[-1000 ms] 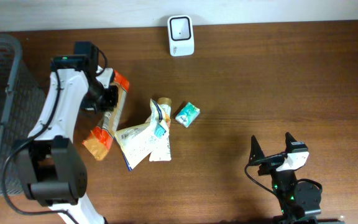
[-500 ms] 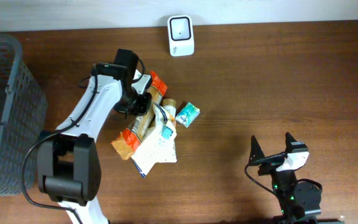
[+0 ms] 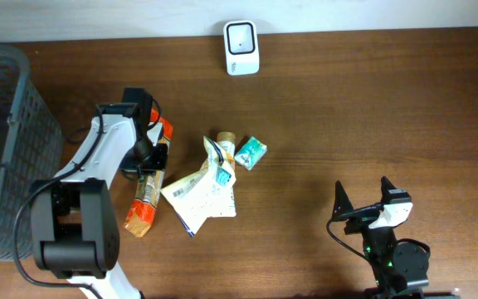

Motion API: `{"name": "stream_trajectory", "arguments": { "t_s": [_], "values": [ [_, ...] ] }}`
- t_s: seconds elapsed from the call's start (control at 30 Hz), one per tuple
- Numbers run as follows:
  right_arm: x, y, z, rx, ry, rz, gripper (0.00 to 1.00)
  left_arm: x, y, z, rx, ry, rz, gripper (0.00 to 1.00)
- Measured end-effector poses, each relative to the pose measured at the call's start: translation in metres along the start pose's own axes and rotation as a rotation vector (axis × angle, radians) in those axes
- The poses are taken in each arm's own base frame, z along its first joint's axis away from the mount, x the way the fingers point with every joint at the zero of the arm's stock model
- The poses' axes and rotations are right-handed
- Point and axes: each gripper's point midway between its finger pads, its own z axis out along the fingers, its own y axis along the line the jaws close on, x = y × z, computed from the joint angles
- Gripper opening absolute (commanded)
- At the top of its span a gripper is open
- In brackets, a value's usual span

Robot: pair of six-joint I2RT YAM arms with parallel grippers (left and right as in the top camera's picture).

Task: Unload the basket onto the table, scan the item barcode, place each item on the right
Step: 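Place the long orange-capped package on the table, retract left arm, then grasp the yellow-white snack bag with right gripper and pull it right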

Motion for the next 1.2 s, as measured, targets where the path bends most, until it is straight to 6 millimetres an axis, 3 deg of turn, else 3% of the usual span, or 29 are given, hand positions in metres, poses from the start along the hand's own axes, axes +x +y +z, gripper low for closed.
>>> {"name": "stream_trajectory", "arguments": {
  "t_s": [0.07, 0.23, 0.3, 0.37, 0.43, 0.5, 0.63, 0.7, 0.73, 0.77, 0.9, 1.0, 1.1, 1.2],
  "values": [
    [0.000, 0.000, 0.000, 0.000, 0.000, 0.001, 0.99, -0.001, -0.010, 0.001, 0.074, -0.011, -0.012, 0.00],
    [0.000, 0.000, 0.000, 0.000, 0.000, 0.000, 0.99, -0.008, -0.072, -0.006, 0.454, -0.044, -0.013, 0.01],
    [0.000, 0.000, 0.000, 0.000, 0.000, 0.001, 0.99, -0.007, -0.083, -0.007, 0.517, -0.035, -0.009, 0.40],
    [0.000, 0.000, 0.000, 0.000, 0.000, 0.000, 0.99, -0.006, -0.086, -0.007, 0.541, -0.029, -0.017, 0.56],
    [0.000, 0.000, 0.000, 0.000, 0.000, 0.000, 0.99, -0.003, -0.084, -0.009, 0.512, -0.005, -0.020, 0.62],
    [0.000, 0.000, 0.000, 0.000, -0.001, 0.000, 0.99, -0.010, -0.072, -0.022, 0.437, -0.003, -0.022, 0.64],
    [0.000, 0.000, 0.000, 0.000, 0.001, 0.000, 0.99, -0.051, -0.043, -0.084, 0.264, -0.138, -0.006, 0.71],
    [0.000, 0.000, 0.000, 0.000, 0.001, 0.001, 0.99, -0.074, -0.028, -0.127, 0.180, -0.267, -0.001, 0.82],
    [0.000, 0.000, 0.000, 0.000, 0.001, 0.000, 0.99, -0.078, -0.021, -0.146, 0.141, -0.321, -0.005, 1.00],
    [0.000, 0.000, 0.000, 0.000, 0.001, 0.000, 0.99, -0.079, -0.012, -0.163, 0.101, -0.371, -0.011, 0.99],
    [0.000, 0.000, 0.000, 0.000, 0.001, 0.001, 0.99, -0.050, 0.045, -0.238, -0.020, -0.557, -0.130, 0.99],
    [0.000, 0.000, 0.000, 0.000, 0.001, 0.000, 0.99, -0.022, 0.091, -0.273, -0.076, -0.649, -0.252, 0.99],
    [0.000, 0.000, 0.000, 0.000, 0.001, 0.000, 0.99, -0.005, 0.110, -0.281, -0.108, -0.656, -0.308, 0.99],
    [0.000, 0.000, 0.000, 0.000, 0.001, 0.000, 0.99, -0.002, 0.114, -0.280, -0.124, -0.648, -0.320, 0.99]
  ]
}}
